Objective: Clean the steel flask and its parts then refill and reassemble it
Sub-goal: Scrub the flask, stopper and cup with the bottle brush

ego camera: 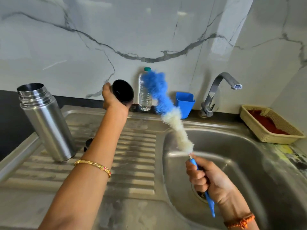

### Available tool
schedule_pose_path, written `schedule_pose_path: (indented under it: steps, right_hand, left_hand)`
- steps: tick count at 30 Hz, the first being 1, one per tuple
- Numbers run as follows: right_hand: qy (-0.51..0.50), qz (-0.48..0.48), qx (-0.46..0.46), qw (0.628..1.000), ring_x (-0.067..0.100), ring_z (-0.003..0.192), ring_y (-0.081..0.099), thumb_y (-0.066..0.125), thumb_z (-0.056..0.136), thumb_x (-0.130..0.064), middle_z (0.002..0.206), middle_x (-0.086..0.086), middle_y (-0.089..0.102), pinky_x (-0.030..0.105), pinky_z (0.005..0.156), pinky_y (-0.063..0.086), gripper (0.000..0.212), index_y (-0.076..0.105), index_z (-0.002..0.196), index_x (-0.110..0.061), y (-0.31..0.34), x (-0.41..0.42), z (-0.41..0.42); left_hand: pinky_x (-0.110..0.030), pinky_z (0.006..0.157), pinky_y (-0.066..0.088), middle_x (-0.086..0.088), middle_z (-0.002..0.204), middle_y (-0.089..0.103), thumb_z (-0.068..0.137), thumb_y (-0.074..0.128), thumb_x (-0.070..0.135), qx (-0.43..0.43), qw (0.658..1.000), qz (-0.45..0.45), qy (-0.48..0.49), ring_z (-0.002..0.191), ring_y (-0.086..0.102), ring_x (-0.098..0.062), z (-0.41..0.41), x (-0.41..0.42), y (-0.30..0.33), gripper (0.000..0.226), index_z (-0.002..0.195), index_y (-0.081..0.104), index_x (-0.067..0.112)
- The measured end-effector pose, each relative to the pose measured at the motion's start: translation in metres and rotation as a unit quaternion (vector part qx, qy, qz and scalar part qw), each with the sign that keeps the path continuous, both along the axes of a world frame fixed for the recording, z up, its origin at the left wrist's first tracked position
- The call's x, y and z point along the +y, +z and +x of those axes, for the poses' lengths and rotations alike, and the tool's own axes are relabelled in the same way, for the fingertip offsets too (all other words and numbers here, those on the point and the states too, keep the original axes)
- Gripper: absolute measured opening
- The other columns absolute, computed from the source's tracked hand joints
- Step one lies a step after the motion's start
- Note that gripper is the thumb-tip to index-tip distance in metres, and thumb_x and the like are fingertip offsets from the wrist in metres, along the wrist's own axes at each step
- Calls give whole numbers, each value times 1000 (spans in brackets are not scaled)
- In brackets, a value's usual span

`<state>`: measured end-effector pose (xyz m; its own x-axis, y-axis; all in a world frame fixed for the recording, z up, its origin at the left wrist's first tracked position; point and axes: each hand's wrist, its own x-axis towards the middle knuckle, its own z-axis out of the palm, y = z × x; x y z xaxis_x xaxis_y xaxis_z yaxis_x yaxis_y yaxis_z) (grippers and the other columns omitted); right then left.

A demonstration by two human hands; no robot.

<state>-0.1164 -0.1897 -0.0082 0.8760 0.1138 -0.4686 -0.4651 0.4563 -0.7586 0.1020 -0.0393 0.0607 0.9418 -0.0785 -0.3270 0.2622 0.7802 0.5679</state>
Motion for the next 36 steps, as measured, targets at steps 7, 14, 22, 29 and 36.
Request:
schedule_pose_path:
  steps: [7,14,22,29,36]
  right_hand:
    - [-151,-203,-8,967,0,32,16,33,97,-42,45,-9,25,11,30,12,45,51,68,-14,4,1,5]
    - [-185,-217,-21,958,1,33,18,38,98,-35,44,-8,29,13,31,14,41,57,72,-11,6,23,7]
    - [-225,-257,-73,937,4,36,22,44,96,-14,48,-4,36,14,36,15,31,67,76,-10,6,45,-8]
    - [-308,-321,-138,885,1,34,25,43,96,-10,51,1,36,10,35,19,30,66,77,-8,23,30,8]
    - [-289,-425,-157,843,5,38,25,51,94,-12,48,0,36,13,39,22,32,67,67,-17,-2,40,-11]
  left_hand:
    - [-43,89,48,-12,97,57,85,58,23,-46,992,-57,-102,96,57,-26,-17,7,-1,11,87,52,13]
    - [-38,85,53,-10,88,63,83,65,24,-81,986,-6,-147,88,62,-26,-40,-4,-1,13,86,57,14]
    - [-37,72,54,2,65,66,85,59,23,-149,970,121,-147,75,61,-19,-27,10,0,7,81,55,18]
    - [-32,63,56,2,80,62,76,75,18,-264,922,279,-53,74,60,-12,-18,-10,21,20,70,56,19]
    - [-29,67,51,11,60,62,72,77,9,-336,860,385,-23,63,57,-11,-22,-3,-8,20,63,65,21]
